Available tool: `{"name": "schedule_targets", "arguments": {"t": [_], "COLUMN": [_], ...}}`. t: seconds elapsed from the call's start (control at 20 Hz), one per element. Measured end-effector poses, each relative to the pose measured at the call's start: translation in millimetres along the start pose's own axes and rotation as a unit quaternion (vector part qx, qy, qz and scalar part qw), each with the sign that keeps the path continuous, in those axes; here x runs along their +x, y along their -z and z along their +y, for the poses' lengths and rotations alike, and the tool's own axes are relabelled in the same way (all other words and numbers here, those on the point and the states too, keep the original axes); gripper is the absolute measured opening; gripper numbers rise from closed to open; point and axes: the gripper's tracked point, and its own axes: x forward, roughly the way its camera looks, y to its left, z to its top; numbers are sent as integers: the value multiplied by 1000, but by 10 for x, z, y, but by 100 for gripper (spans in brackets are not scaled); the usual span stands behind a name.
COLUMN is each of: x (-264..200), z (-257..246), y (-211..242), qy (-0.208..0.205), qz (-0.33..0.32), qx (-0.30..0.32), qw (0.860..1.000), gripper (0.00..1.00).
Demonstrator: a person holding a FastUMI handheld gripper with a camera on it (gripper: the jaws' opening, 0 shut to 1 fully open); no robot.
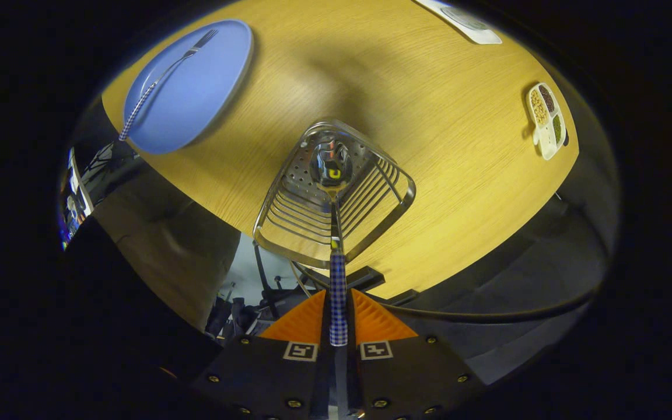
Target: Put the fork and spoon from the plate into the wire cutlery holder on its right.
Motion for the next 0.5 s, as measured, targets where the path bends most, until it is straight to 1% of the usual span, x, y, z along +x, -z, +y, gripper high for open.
{"name": "schedule_targets", "arguments": {"t": [0.15, 0.2, 0.25, 0.3, 0.35, 0.5], "x": [-34, -41, -79, -81, -119, -204], "z": [-2, 17, 8, 13, 3, 11], "y": [1, 11, 20, 45, 62, 133], "qy": [-2, -4, -5, -5, -4, -4], "qz": [-5, -6, -11, -14, -19, -32], "qx": [2, 2, 3, 4, 7, 17], "qw": [1000, 1000, 1000, 1000, 1000, 999], "gripper": [12, 15, 20, 31, 36, 36]}}
